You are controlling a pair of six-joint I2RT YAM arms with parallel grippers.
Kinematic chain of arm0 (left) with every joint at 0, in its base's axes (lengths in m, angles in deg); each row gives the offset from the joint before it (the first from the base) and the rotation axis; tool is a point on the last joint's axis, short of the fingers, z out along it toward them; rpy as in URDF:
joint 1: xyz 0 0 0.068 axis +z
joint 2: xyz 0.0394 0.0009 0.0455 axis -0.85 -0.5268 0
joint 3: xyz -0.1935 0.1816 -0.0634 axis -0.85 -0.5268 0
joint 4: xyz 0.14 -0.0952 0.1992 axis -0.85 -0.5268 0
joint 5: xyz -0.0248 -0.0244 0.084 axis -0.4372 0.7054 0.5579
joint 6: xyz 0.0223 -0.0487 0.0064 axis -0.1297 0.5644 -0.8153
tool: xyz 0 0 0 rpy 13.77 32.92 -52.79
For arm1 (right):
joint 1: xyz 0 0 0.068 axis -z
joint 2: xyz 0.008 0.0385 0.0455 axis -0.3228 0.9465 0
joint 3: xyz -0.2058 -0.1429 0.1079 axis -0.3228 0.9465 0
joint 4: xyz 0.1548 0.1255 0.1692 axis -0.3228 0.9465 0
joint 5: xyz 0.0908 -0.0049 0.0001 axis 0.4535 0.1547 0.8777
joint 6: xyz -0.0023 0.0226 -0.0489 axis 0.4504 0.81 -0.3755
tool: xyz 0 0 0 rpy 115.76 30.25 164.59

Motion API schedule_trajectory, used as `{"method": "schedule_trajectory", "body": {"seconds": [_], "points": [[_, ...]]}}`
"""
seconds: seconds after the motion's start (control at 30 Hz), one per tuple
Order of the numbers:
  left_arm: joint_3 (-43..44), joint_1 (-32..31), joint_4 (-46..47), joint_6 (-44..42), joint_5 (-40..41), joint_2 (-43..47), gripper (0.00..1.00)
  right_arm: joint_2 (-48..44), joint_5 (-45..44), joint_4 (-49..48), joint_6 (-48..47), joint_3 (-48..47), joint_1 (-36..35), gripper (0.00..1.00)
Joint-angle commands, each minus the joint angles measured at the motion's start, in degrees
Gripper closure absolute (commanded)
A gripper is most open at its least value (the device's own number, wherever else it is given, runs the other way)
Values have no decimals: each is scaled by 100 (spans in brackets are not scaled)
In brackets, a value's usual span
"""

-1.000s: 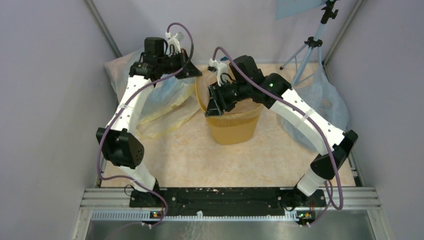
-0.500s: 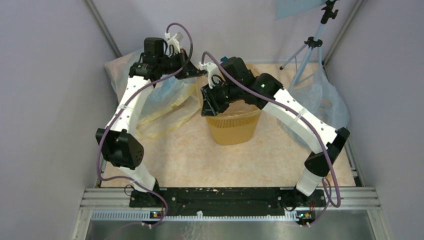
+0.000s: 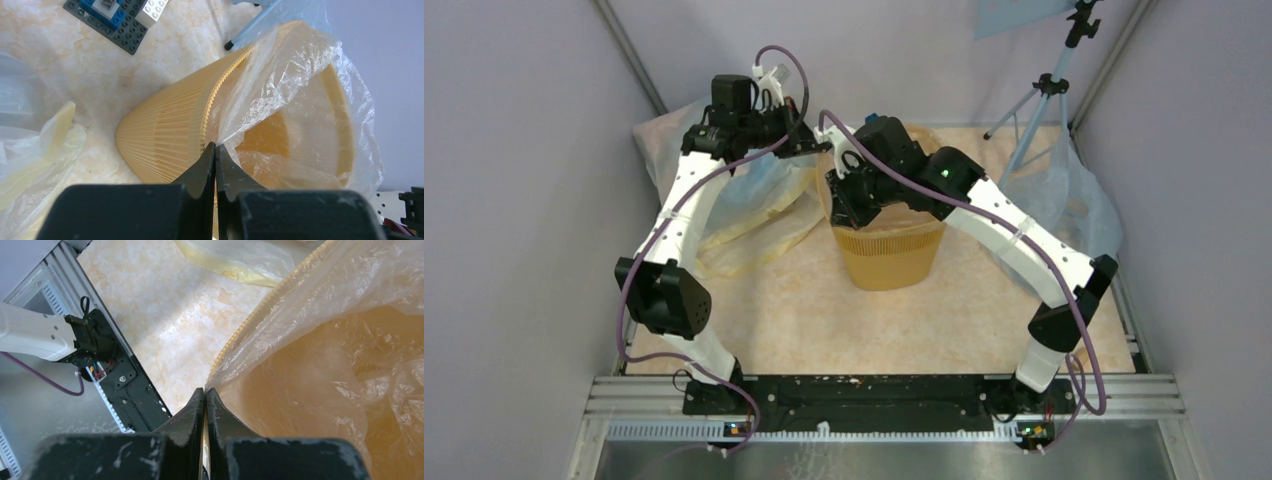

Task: Put the trash bags into the trash bin
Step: Place the trash bag in the trash bin.

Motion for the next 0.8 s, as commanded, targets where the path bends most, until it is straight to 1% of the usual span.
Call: {"method": "schedule_trajectory", "body": {"seconds": [0.0,0.2,0.3,0.37,0.5,0.57,0.63,0.73,0.77], "points": [[335,46,-165,-83,397,147,95,-78,-316,13,-63,-31,-55,100],[847,25,-515,-240,697,-50,94,-222,-284,-106,-26,272,-58,100],[1240,-216,-790,-561,1182,-210,90,-275,-267,-183,4,366,-58,100],[1484,-351,-981,-694,1358,-370,88,-285,-245,-203,20,407,-56,100],[1532,-457,-1099,-740,1426,-498,86,-297,-232,-211,40,426,-51,100],[1513,-470,-1019,-737,1492,-448,80,-317,-215,-220,43,467,-56,100],[1450,-467,-912,-746,1529,-368,69,-335,-200,-257,56,499,-56,100],[1353,-464,-823,-704,1605,-241,52,-359,-201,-296,47,511,-54,80],[1348,-464,-807,-687,1641,-209,49,-357,-204,-297,43,508,-52,78]]}}
